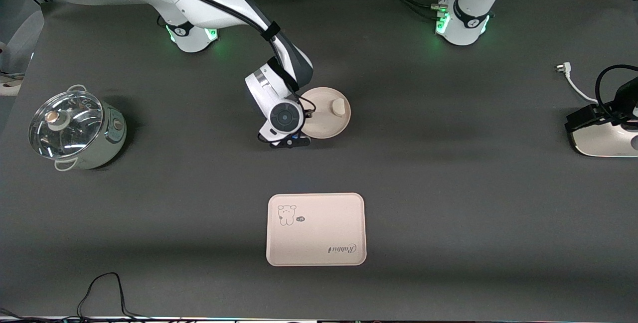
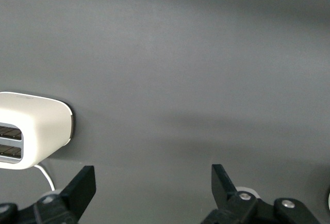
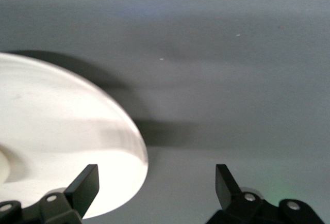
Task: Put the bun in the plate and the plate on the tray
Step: 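Reach the right gripper to the plate rim and grasp it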
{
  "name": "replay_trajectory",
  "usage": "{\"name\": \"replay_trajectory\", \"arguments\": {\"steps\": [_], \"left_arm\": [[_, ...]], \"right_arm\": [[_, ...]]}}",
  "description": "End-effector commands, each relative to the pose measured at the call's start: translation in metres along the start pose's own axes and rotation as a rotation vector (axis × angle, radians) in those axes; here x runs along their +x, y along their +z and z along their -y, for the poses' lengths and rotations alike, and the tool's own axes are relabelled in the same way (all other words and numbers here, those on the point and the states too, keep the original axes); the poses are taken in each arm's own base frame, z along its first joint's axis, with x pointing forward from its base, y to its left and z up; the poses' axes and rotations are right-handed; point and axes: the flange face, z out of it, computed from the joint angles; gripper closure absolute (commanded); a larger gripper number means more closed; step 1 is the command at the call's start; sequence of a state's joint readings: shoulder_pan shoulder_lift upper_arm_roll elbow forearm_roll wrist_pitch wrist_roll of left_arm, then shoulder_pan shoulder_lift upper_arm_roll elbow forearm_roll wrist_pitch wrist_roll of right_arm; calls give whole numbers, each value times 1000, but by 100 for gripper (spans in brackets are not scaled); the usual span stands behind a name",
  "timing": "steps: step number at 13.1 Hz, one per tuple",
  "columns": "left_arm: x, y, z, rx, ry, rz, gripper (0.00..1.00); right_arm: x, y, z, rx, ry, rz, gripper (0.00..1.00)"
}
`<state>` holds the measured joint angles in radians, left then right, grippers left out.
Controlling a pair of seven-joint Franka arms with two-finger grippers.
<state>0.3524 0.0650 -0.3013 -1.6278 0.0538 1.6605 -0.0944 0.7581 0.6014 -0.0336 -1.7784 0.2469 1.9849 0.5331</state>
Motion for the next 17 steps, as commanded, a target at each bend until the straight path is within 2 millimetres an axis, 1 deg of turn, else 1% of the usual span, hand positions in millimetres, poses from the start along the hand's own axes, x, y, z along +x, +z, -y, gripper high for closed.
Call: {"name": "replay_trajectory", "arguments": {"steps": [1, 4, 5, 6, 8, 9, 10, 12, 13, 14, 15, 16, 17], "left_arm": [[-5, 2, -1, 6, 19, -1, 0], [-3, 5, -6, 7, 22, -5, 0], [-4, 4, -3, 13, 16, -3, 0], [-5, 4, 1, 15, 8, 2, 0], [-6, 5, -2, 17, 14, 8, 0], [-6, 6, -3, 15, 16, 12, 0], [-7, 10, -5, 14, 19, 23, 0], [-8, 9, -2, 9, 12, 27, 0], [-8, 7, 0, 9, 9, 21, 0], [-8, 6, 1, 10, 7, 18, 0], [-6, 8, 1, 17, 10, 14, 0], [-7, 7, 0, 17, 11, 11, 0], [-8, 6, -3, 17, 16, 14, 0]], "right_arm": [[-31, 10, -4, 47, 9, -57, 0], [-35, 18, 1, 48, 13, -68, 1], [-36, 22, -3, 55, 22, -80, 2], [-40, 33, -9, 54, 28, -84, 5], [-51, 41, -3, 52, 13, -98, 21], [-52, 42, -4, 54, 17, -95, 29], [-51, 44, -5, 56, 34, -89, 34], [-51, 48, -3, 55, 61, -84, 50], [-51, 47, -3, 57, 72, -84, 55], [-50, 48, -3, 62, 83, -80, 57], [-50, 48, -3, 73, 96, -72, 63], [-50, 49, -2, 83, 110, -64, 69], [-50, 48, -1, 87, 133, -65, 78]]}}
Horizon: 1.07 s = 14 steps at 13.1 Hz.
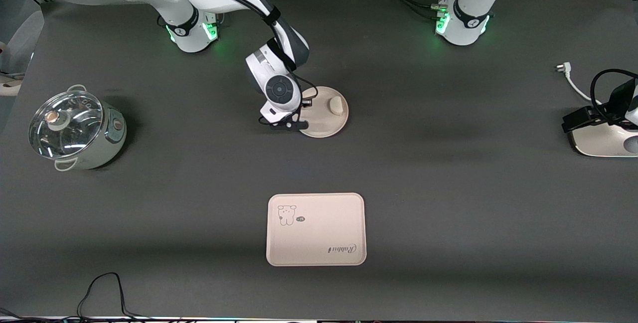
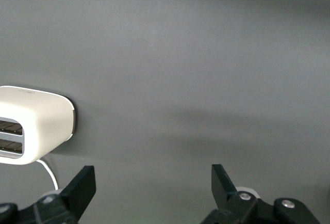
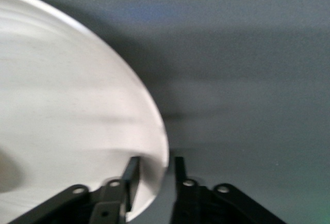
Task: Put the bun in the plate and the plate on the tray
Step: 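Reach the right gripper to the plate rim and grasp it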
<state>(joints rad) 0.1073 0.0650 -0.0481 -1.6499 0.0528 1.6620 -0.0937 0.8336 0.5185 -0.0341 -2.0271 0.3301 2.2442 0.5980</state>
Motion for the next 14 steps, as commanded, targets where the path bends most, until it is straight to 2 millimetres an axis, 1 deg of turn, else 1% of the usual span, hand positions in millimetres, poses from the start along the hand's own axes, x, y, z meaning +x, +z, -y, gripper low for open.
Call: {"name": "replay_trajectory", "arguments": {"steps": [1, 2, 3, 4, 7, 8, 11, 12, 13, 14], "left_arm": [[-9, -9, -5, -5, 26, -11, 0], [-10, -11, -4, -7, 25, -17, 0], [-8, -11, -2, -8, 30, -26, 0], [-7, -11, -1, -9, 35, -29, 0], [-6, -8, 11, -15, 40, -21, 0], [-7, -9, 10, -25, 43, -20, 0], [-8, -12, 12, -44, 35, -25, 0], [-7, -11, 19, -47, 25, -23, 0], [-7, -10, 22, -59, 27, -21, 0], [-8, -11, 24, -59, 46, -19, 0]], "right_arm": [[-5, -1, 0, 18, 71, -3, 80], [-5, 0, 0, 16, 82, -2, 84], [-5, 0, 1, 18, 81, -5, 98], [-4, -1, 0, 21, 83, -8, 100], [-3, -4, 1, 27, 92, -9, 100], [-3, -7, 3, 35, 98, -10, 100], [4, -23, 0, 89, 136, -5, 100], [8, -27, -1, 96, 142, -8, 100], [13, -34, -4, 106, 153, -11, 100], [16, -46, -6, 123, 153, -22, 100]]}}
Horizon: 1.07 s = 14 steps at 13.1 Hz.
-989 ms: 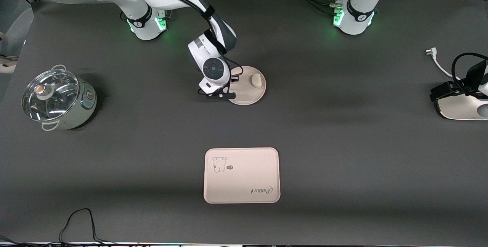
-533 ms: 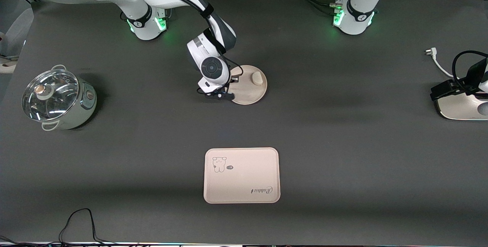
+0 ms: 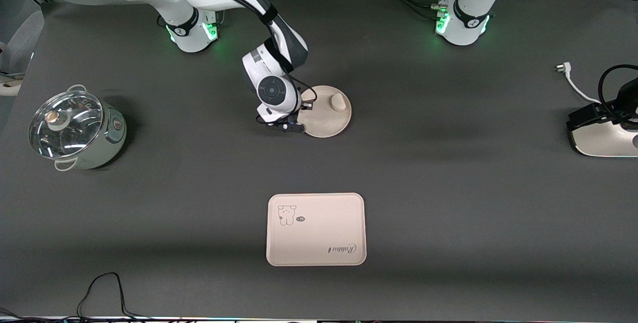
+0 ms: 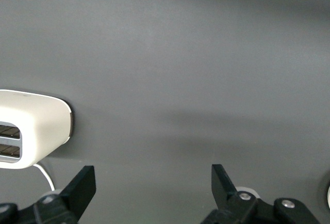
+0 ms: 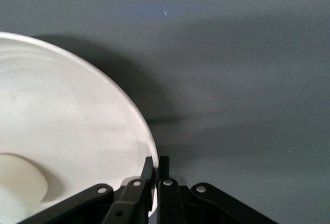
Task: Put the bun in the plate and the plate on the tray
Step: 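Lift the plate with the right gripper and carry it onto the tray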
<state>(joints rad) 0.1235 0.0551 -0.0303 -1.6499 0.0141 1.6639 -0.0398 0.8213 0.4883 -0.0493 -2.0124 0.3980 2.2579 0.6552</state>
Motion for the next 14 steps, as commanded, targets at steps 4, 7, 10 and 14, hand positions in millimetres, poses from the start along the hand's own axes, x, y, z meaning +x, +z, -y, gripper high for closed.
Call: {"name": "replay_trajectory", "arguments": {"steps": [4, 7, 10, 14], "left_arm": [[-14, -13, 18, -20, 42, 0, 0], [-12, -11, 12, -20, 54, -6, 0], [-13, -8, 12, -20, 65, 12, 0], [-12, 1, 6, -20, 79, 14, 0]], "right_arm": [[33, -74, -17, 50, 46, 60, 100], [58, -113, -27, 80, 51, 76, 100], [81, -157, -32, 122, 54, 65, 100], [126, -214, -46, 200, 66, -2, 100]]}}
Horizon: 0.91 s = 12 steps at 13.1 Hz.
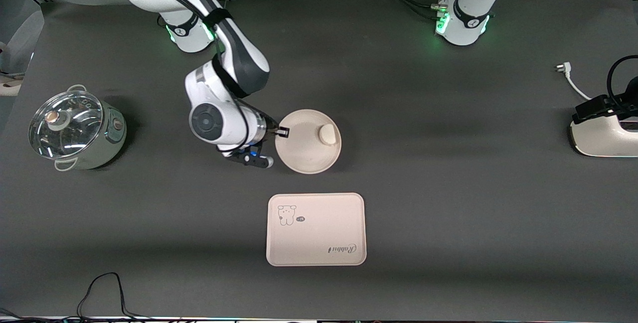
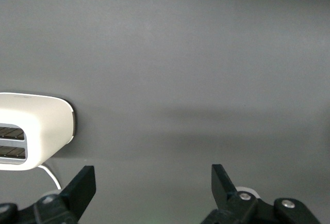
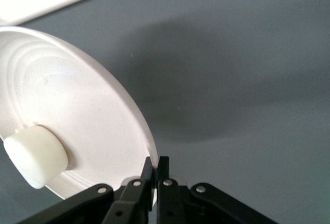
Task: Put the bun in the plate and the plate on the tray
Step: 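Lift the plate with the right gripper and carry it onto the tray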
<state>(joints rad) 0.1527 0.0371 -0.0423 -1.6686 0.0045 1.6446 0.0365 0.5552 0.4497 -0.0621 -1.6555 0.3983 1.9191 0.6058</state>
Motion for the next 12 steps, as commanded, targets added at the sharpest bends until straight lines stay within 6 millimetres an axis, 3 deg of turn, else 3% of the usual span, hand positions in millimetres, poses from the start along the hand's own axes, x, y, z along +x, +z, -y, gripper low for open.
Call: {"name": "replay_trajectory", "arguments": {"steps": [1, 3, 7, 9, 10, 12], "left_arm": [[-3, 4, -2, -9, 19, -11, 0], [-2, 9, -3, -9, 21, -9, 0], [-3, 14, -3, -10, 21, -3, 0], [-4, 13, -3, -9, 21, -5, 0], [-4, 13, -3, -9, 21, -5, 0], [-3, 14, -3, -10, 21, -3, 0]], "right_arm": [[34, -24, 10, 45, -13, -17, 100], [53, -27, 28, 67, -27, -49, 100], [97, -14, 37, 94, -16, -83, 100], [117, 5, 36, 103, -9, -103, 100], [137, 18, 30, 131, 3, -142, 100], [147, 24, 35, 155, 3, -170, 100]]}}
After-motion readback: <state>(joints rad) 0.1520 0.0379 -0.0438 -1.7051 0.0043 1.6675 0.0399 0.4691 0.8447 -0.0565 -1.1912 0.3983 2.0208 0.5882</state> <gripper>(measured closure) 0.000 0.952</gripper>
